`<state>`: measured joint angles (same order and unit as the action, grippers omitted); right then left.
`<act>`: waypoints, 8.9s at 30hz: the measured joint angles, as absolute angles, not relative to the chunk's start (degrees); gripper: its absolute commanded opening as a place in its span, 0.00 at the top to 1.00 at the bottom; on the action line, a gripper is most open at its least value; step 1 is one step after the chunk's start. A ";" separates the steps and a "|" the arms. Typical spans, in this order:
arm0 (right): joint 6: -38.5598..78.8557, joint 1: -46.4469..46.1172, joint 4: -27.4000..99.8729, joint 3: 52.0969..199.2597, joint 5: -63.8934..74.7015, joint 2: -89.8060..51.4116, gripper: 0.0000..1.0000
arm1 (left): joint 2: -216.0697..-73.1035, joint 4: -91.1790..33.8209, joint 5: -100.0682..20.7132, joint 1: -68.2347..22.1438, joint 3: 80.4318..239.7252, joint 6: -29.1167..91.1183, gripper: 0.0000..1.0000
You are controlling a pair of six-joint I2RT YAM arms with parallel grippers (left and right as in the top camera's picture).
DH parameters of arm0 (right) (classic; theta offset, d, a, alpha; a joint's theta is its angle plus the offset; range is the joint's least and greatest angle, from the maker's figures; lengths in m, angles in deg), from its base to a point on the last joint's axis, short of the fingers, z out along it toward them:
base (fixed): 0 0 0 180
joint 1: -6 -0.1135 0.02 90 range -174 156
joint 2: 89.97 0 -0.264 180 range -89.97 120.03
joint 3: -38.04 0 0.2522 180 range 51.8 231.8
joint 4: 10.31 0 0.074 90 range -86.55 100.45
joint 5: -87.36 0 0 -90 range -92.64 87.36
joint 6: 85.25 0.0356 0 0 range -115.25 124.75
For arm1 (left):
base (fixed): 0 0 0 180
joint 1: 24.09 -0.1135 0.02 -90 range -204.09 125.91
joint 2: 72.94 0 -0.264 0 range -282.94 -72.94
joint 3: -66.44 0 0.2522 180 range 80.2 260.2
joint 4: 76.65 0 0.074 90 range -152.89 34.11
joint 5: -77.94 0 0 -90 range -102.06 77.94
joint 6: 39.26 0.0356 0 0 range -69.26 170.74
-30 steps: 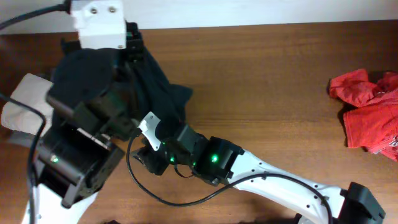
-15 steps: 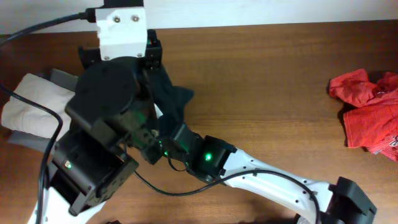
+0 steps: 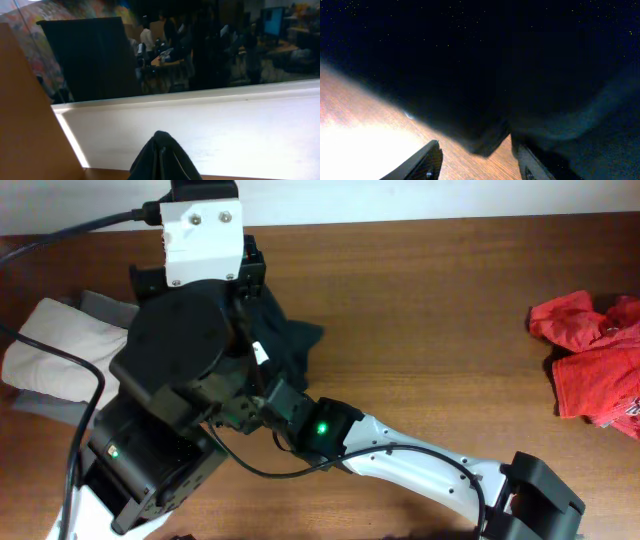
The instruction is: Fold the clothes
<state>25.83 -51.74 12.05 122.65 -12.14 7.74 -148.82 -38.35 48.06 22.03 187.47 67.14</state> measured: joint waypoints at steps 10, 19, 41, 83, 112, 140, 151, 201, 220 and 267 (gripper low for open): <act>28.96 -51.74 11.13 122.65 -13.25 7.74 0.51 | -148.82 -38.39 49.54 22.03 187.47 68.82 1.00; 37.35 -51.74 7.35 122.65 -14.19 7.74 0.63 | -148.82 -38.42 49.74 22.03 187.47 68.82 1.00; 31.89 -51.52 41.08 122.48 -27.92 -12.19 0.96 | -148.82 -42.83 53.67 18.03 187.68 74.92 1.00; 23.32 -19.19 50.24 122.50 -42.08 -38.75 0.96 | -148.79 4.31 29.65 11.72 188.34 54.29 0.97; 19.27 -17.60 65.91 139.66 -21.12 -38.66 0.96 | -139.13 15.33 13.52 11.46 202.50 54.05 1.00; 1.50 -5.60 45.54 142.48 -26.74 -9.74 0.96 | -176.18 -2.79 5.41 -5.64 216.25 74.11 1.00; 0.78 -5.60 64.46 142.56 -22.85 -9.85 0.84 | -176.07 27.48 1.81 -4.00 218.13 70.29 0.76; 14.03 -2.01 56.07 141.36 7.03 26.65 0.49 | -211.59 8.44 -17.75 -5.37 203.07 61.63 0.77; 0.89 -2.21 50.48 135.98 12.76 29.38 0.82 | -212.24 7.33 -17.89 -5.37 203.07 61.63 0.77; 29.11 -3.52 56.44 107.31 2.81 11.22 0.96 | -212.24 6.54 -17.71 -10.25 203.07 61.63 0.77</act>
<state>29.11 -3.52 56.44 107.31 2.81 11.22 -212.24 6.54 -17.71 -10.25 203.07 61.63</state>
